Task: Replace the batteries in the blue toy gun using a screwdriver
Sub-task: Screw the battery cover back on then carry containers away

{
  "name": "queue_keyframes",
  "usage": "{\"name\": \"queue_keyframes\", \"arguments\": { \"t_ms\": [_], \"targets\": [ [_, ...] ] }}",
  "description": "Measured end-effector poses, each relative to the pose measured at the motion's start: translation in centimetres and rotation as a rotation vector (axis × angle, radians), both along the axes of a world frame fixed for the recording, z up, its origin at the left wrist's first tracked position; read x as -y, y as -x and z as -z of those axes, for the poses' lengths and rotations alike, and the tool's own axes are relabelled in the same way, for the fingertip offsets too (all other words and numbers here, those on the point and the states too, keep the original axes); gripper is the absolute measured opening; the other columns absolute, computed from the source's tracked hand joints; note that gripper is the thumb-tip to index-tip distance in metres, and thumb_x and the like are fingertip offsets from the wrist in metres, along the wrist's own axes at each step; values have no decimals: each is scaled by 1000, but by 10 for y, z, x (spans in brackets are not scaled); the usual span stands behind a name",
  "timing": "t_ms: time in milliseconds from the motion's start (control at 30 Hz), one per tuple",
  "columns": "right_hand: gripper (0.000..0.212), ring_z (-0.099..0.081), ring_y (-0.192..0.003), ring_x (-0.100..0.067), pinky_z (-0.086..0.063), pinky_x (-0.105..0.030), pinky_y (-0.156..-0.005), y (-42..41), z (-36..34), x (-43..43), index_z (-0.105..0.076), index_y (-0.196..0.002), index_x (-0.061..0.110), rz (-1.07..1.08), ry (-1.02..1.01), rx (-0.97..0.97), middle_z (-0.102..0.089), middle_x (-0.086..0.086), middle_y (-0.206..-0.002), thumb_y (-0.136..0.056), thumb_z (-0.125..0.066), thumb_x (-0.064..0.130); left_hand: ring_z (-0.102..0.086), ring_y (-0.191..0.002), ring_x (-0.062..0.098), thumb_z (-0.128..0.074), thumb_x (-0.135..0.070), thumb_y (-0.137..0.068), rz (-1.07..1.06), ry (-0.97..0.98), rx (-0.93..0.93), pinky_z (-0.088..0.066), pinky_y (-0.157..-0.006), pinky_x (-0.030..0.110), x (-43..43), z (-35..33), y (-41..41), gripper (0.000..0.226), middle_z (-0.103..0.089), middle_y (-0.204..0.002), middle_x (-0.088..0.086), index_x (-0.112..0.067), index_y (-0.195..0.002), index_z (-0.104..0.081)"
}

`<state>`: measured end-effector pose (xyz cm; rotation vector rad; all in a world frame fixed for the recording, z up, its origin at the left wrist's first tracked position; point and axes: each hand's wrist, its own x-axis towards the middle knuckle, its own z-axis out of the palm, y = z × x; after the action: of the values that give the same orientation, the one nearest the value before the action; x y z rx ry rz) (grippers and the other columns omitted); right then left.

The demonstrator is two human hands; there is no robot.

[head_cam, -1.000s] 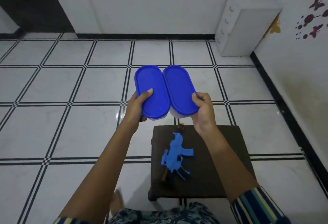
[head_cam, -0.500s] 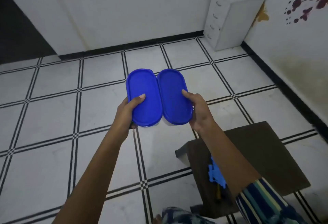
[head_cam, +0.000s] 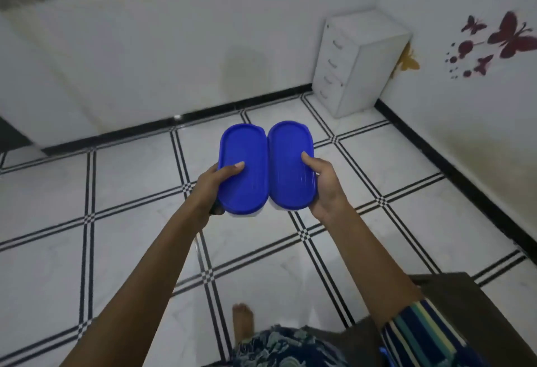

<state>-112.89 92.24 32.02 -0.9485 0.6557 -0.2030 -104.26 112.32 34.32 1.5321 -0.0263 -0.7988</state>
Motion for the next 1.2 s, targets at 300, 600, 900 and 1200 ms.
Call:
{"name": "queue_keyframes", "arguments": {
  "t_ms": [300, 600, 900, 1200],
  "targets": [
    [47, -62, -113, -36, -54, -58, -88, -249, 12, 99, -52, -128, 11, 93, -47, -25, -64, -12, -127, -89, -66, 33, -68, -91, 27, -73, -44, -72, 52, 52, 56, -52, -55, 27, 108, -6, -262, 50, -70, -105, 5, -23, -115, -58],
    [34, -62, -111, -31, -55, -52, -90, -481, 5, 245, -51, -125, 16, 279, -20, -92, -64, -6, -122, -96, -60, 30, -66, -84, 28, -73, -56, -63, 254, -22, 93, -39, -65, 37, 272, -5, -529, 50, -73, -96, 3, -32, -106, -64],
    [32, -60, -112, -27, -53, -51, -92, -667, 17, 452, -53, -123, 19, 492, -60, -116, -62, -2, -122, -95, -61, 32, -64, -102, 38, -77, -58, -63, 426, 35, 57, -45, -81, 51, 513, 17, -743, 62, -71, -107, 3, -31, -116, -61],
    [35, -60, -112, -29, -51, -56, -95, -827, 49, 628, -49, -126, 24, 516, -126, -210, -59, -1, -124, -95, -61, 33, -65, -103, 35, -76, -55, -67, 503, -4, -36, -41, -96, 64, 699, 49, -911, 59, -70, -110, 2, -33, -119, -59]
  ]
}}
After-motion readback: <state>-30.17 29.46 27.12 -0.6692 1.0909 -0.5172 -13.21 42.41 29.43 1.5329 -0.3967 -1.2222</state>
